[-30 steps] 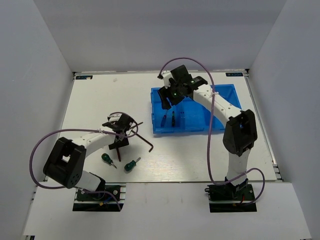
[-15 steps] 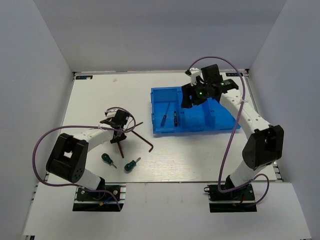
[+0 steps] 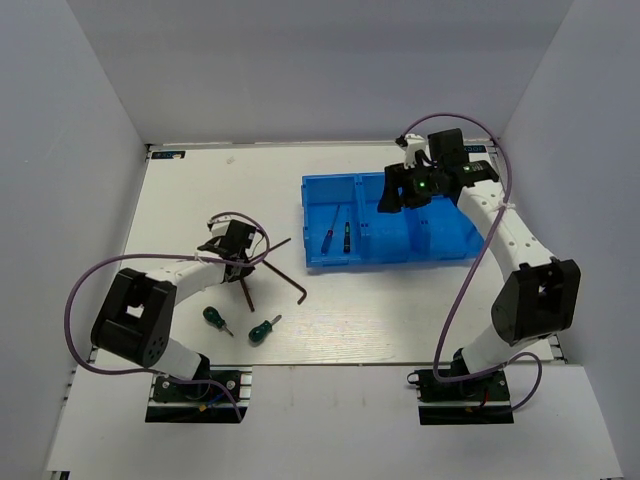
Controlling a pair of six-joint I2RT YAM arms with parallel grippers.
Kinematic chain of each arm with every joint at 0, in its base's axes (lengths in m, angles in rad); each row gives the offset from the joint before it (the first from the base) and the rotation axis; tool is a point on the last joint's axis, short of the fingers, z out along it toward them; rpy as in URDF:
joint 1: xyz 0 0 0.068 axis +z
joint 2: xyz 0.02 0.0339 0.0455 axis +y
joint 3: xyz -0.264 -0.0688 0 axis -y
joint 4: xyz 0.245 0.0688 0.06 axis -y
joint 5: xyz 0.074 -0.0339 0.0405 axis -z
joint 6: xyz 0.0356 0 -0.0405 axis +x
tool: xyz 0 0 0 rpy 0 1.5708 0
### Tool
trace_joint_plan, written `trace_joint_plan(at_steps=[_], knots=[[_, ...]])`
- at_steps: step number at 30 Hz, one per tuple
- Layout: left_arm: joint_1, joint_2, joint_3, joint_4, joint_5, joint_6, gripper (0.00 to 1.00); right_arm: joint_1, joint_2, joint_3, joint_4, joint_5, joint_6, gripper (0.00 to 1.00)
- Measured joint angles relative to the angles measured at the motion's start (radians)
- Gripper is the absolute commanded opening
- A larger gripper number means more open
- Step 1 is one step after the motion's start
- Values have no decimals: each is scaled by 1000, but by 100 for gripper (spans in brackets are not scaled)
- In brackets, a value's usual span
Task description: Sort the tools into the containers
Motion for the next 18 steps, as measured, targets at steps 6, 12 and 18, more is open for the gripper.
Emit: trace_joint_plan(at_steps=[6,12,18], knots=[[0,1,5,10,10,-7,0,-33,-6,-1,0,-28,11,68],[-16,-31,35,-88,83,7,0,-54,-24,-34,-8,-74,3,64],[-39,-169,174,-169,212,105,0,-76,-69,-89,-19,-131,-31,0]])
